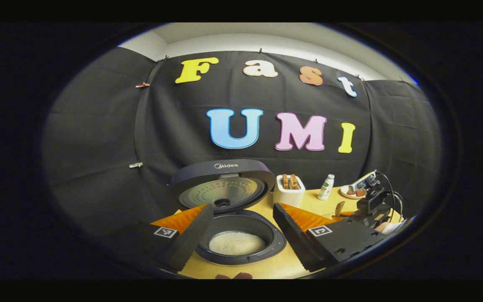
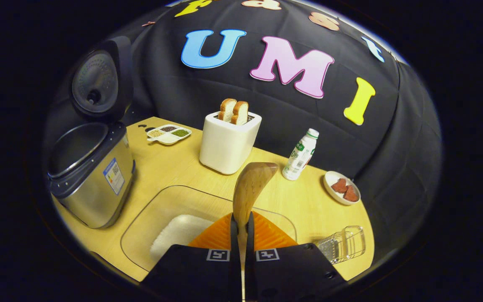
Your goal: Close the left gripper, press the button to open the rice cooker; take a wooden spoon from the chopstick holder with the right hand, scoop a spoonful of rice and pour it into the rice cooker, then put the wooden spoon back into the chopstick holder.
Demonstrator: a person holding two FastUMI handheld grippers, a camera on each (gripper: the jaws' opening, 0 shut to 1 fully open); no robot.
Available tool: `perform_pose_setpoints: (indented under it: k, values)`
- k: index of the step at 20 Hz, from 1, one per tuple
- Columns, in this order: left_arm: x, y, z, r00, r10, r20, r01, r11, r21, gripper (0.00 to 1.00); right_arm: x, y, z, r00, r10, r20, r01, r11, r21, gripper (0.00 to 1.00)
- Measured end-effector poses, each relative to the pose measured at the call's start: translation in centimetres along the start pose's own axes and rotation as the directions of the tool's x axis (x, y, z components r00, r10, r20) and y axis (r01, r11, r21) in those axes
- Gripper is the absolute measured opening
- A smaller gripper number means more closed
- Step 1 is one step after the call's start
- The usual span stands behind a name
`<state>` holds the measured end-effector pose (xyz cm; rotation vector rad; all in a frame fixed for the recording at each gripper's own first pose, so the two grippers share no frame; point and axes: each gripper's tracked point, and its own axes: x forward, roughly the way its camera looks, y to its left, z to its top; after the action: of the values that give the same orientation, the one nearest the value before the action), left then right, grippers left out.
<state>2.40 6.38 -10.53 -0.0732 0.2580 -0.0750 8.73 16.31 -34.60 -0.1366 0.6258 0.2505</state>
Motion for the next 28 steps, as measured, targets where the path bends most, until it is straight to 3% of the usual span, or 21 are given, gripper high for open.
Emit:
perform_pose_setpoints:
  k: [6,10,16,26,28]
  values:
    - [-0.5,0.6,-0.2,1.000,0.010,-0.001,-0.010,1.000,-0.018,0.97,-0.2,2.4,0.3,0.996,0.073,-0.043,-0.063,0.977,0.201,0.08]
    - [-0.6,0.9,-0.1,1.000,0.020,0.001,-0.020,1.000,-0.020,0.97,0.1,1.8,0.1,0.993,0.098,-0.067,-0.067,0.928,0.366,0.08]
    - [-1.0,1.0,-0.4,1.000,0.030,0.000,-0.030,0.999,-0.027,0.97,-0.1,-0.5,-0.6,0.988,0.136,-0.070,-0.060,0.762,0.645,0.08]
    - [-1.4,0.8,-0.2,0.999,0.033,0.010,-0.033,0.999,-0.031,0.97,-2.2,-5.1,0.3,0.990,0.143,0.011,-0.089,0.548,0.832,0.08]
    - [-1.5,0.6,0.1,0.999,0.033,0.014,-0.032,0.999,-0.033,0.97,-2.4,-6.0,0.7,0.989,0.146,0.032,-0.100,0.489,0.867,0.08]
